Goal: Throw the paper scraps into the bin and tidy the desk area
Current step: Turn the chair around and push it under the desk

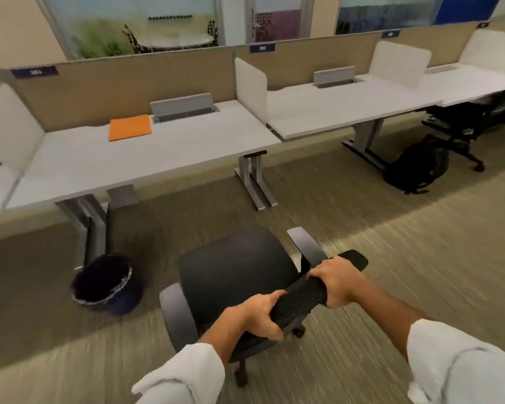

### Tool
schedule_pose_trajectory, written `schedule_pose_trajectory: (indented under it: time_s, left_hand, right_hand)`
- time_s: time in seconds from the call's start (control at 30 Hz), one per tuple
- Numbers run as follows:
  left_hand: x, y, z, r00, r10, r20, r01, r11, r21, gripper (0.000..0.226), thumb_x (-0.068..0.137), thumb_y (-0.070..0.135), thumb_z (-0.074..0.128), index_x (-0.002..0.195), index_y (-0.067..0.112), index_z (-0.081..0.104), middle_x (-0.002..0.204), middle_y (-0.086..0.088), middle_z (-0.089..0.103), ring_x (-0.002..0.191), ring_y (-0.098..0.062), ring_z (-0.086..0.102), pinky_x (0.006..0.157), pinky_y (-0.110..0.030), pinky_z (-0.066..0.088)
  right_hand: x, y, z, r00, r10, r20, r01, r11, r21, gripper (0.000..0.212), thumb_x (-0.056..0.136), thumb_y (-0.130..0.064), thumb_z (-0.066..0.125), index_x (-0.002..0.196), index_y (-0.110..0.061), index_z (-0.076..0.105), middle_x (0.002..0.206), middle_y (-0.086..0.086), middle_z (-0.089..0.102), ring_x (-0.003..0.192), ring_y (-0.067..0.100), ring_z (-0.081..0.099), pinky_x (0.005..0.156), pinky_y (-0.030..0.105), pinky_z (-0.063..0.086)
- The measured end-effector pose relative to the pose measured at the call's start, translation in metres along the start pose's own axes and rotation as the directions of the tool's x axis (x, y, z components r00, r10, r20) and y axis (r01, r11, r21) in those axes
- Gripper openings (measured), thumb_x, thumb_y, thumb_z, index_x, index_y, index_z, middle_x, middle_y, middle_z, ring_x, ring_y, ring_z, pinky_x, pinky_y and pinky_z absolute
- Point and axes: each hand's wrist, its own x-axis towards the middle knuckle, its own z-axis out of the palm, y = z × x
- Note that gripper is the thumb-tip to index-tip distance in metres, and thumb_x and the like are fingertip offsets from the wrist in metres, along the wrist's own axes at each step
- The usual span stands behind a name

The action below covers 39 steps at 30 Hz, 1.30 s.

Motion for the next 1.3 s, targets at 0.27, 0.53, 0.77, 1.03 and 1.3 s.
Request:
schedule_pose_trajectory:
  time_s: [0.27,0.53,0.77,1.03,1.3]
  left_hand:
    - [-0.042,-0.045,0.005,0.975,-0.173,-0.142,0.174,0.985,-0.001,0.098,0.057,0.061,0.070,0.147,0.032,0.040,0.134,0.002,0.058,0.117,-0.021,0.058,0.098,-0.036,0.052]
    - [-0.062,-0.051,0.030,0.956,-0.193,-0.223,0.213,0.975,0.069,0.115,0.041,0.103,0.050,0.127,0.027,0.056,0.114,0.005,0.067,0.100,-0.017,0.065,0.089,-0.036,0.058]
    - [-0.064,-0.074,0.022,0.818,-0.067,-0.572,0.232,0.947,0.221,0.101,0.056,0.107,0.022,0.099,0.027,0.067,0.087,0.006,0.072,0.080,-0.018,0.067,0.071,-0.035,0.055]
    - [-0.052,-0.076,-0.008,0.806,-0.046,-0.590,0.230,0.943,0.242,0.096,0.059,0.105,0.025,0.092,0.025,0.066,0.079,0.006,0.068,0.072,-0.017,0.064,0.057,-0.028,0.045]
    - [-0.031,-0.085,-0.032,0.796,-0.063,-0.602,0.253,0.938,0.236,0.098,0.061,0.104,0.022,0.096,0.025,0.067,0.073,0.008,0.064,0.067,-0.013,0.061,0.051,-0.024,0.035]
  right_hand:
    - [0.004,-0.043,0.005,0.996,-0.061,-0.063,0.067,0.993,0.096,0.092,0.057,-0.102,0.042,0.116,-0.034,0.064,0.098,-0.011,0.074,0.092,0.016,0.070,0.077,0.034,0.052]
    - [-0.009,-0.066,0.023,0.978,-0.105,-0.179,0.121,0.990,0.079,0.100,0.059,-0.107,0.025,0.102,-0.026,0.063,0.089,-0.008,0.069,0.081,0.020,0.067,0.074,0.039,0.054]
    - [0.023,-0.066,0.011,0.962,-0.134,-0.239,0.145,0.989,0.028,0.098,0.058,-0.108,0.020,0.086,-0.024,0.062,0.078,-0.006,0.068,0.069,0.022,0.065,0.059,0.034,0.041]
    - [0.051,-0.049,0.002,0.966,-0.103,-0.238,0.125,0.989,0.080,0.094,0.055,-0.109,0.023,0.084,-0.028,0.062,0.076,-0.009,0.067,0.071,0.018,0.063,0.060,0.032,0.041]
    - [0.089,-0.026,-0.012,0.961,-0.185,-0.206,0.205,0.975,0.080,0.092,0.060,-0.107,0.025,0.091,-0.029,0.063,0.083,-0.012,0.068,0.073,0.014,0.064,0.062,0.030,0.045]
